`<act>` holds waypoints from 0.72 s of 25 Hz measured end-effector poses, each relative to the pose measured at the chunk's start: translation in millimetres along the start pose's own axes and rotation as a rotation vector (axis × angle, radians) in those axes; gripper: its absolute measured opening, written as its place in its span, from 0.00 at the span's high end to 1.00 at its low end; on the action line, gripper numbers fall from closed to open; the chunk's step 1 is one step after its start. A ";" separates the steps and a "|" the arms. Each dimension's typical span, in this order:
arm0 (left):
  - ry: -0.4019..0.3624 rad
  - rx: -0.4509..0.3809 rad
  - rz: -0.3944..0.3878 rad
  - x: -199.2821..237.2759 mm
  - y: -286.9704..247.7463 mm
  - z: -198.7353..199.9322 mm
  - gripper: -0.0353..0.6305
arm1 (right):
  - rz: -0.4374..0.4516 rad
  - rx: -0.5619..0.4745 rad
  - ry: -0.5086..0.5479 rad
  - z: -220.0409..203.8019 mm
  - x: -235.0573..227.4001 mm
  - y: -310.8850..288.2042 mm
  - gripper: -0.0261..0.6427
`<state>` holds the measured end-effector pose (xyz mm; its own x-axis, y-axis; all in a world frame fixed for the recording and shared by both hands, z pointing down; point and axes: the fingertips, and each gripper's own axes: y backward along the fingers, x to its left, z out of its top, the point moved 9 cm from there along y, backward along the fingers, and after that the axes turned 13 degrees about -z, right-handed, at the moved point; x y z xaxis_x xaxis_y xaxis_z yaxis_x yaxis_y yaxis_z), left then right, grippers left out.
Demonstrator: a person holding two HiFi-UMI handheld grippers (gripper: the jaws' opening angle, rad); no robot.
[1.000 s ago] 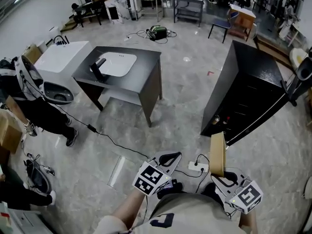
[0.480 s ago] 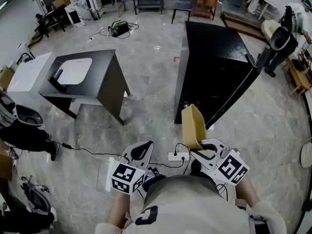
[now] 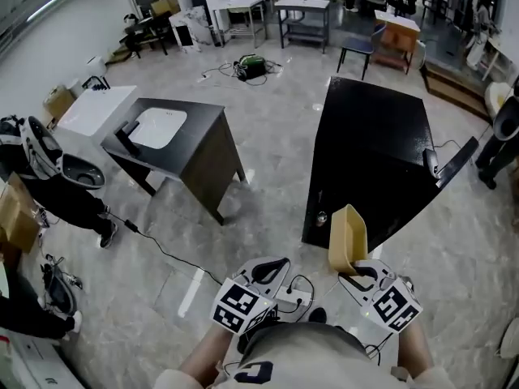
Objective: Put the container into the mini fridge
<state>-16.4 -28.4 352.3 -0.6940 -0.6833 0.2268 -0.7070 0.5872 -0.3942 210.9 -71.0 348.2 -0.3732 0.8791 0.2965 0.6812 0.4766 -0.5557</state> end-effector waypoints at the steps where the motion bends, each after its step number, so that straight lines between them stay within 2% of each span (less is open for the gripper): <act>1: 0.000 -0.004 0.016 -4.2 -9.5 3.3 0.86 | 0.008 0.000 0.022 -7.3 -11.5 0.6 0.86; 6: 0.021 0.001 0.071 -26.1 -47.3 13.5 0.86 | 0.035 -0.007 0.104 -30.5 -58.8 3.1 0.86; 11: 0.031 0.031 0.094 -44.4 -74.9 12.2 0.86 | 0.059 0.009 0.141 -58.7 -85.8 -0.3 0.86; 18: 0.014 0.049 0.121 -41.8 -94.6 18.3 0.86 | 0.049 0.009 0.187 -71.8 -114.1 -20.9 0.86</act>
<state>81.9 -63.4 363.9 -0.7759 -0.6025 0.1871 -0.6106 0.6426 -0.4628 284.4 -180.9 381.7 -0.2159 0.8873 0.4075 0.6894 0.4341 -0.5799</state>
